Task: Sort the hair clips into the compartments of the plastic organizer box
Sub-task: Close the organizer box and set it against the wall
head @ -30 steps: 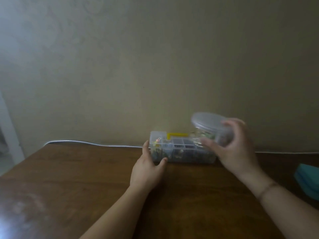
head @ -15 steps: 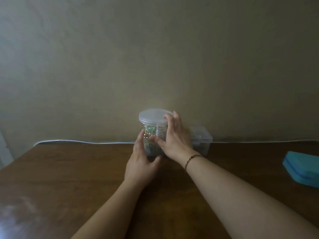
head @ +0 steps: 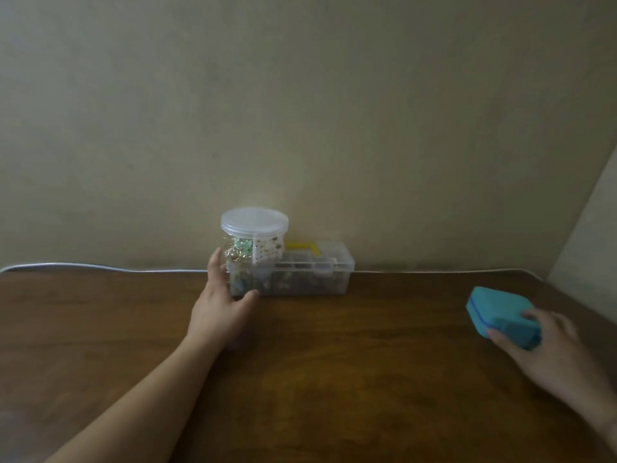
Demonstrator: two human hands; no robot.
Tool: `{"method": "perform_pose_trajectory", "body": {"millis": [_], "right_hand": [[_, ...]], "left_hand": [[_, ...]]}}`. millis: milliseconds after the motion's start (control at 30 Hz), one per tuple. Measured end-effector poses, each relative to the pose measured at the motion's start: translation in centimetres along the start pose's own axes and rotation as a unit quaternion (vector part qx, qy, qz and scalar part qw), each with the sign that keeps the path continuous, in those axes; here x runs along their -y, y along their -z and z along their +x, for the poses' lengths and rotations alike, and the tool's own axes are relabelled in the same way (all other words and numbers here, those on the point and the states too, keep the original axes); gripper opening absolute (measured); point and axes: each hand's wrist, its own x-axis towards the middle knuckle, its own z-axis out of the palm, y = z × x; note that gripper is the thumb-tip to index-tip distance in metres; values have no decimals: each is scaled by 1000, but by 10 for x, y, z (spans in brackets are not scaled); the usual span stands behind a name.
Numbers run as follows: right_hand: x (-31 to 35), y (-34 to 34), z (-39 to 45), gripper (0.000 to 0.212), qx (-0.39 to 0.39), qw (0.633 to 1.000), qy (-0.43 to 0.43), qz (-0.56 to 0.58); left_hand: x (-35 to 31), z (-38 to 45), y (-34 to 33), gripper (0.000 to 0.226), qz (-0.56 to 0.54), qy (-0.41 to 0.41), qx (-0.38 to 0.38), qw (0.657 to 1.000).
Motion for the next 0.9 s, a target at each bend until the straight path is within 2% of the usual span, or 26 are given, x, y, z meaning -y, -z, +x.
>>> {"method": "perform_pose_trajectory", "body": {"millis": [133, 233, 267, 367, 400, 467, 533, 600, 667, 767, 833, 900], "right_hand": [[16, -5, 9, 61, -28, 998, -23, 53], [26, -7, 22, 41, -85, 992, 2, 89], [31, -7, 27, 47, -75, 994, 17, 72], [47, -12, 43, 88, 42, 998, 29, 30], [52, -16, 48, 96, 73, 997, 33, 21], [64, -21, 56, 92, 103, 994, 43, -23], [73, -22, 59, 78, 68, 997, 25, -31], [78, -26, 57, 68, 12, 999, 32, 9], [87, -36, 53, 60, -31, 988, 117, 97], [135, -27, 46, 56, -19, 920, 308, 241], [180, -19, 46, 52, 20, 873, 409, 267], [221, -19, 47, 48, 57, 838, 484, 244]], "left_hand": [[-1, -1, 3, 94, -15, 4, 2, 1000], [0, 0, 2, 92, -18, 2, -2, 1000], [1, 1, 2, 91, -18, 0, -4, 1000], [3, 2, 1, 90, -30, 1, 3, 1000], [4, 3, 1, 89, -34, 2, 3, 999], [5, 5, 1, 89, -40, 0, -1, 999], [7, 7, 0, 88, -45, 1, -5, 999], [8, 9, -1, 88, -48, 3, -7, 999], [8, 9, 0, 89, -48, 2, -8, 999], [8, 9, 1, 94, -40, -5, -2, 999], [9, 10, 0, 96, -33, -10, 5, 999], [10, 11, 0, 96, -30, -10, 5, 999]]}}
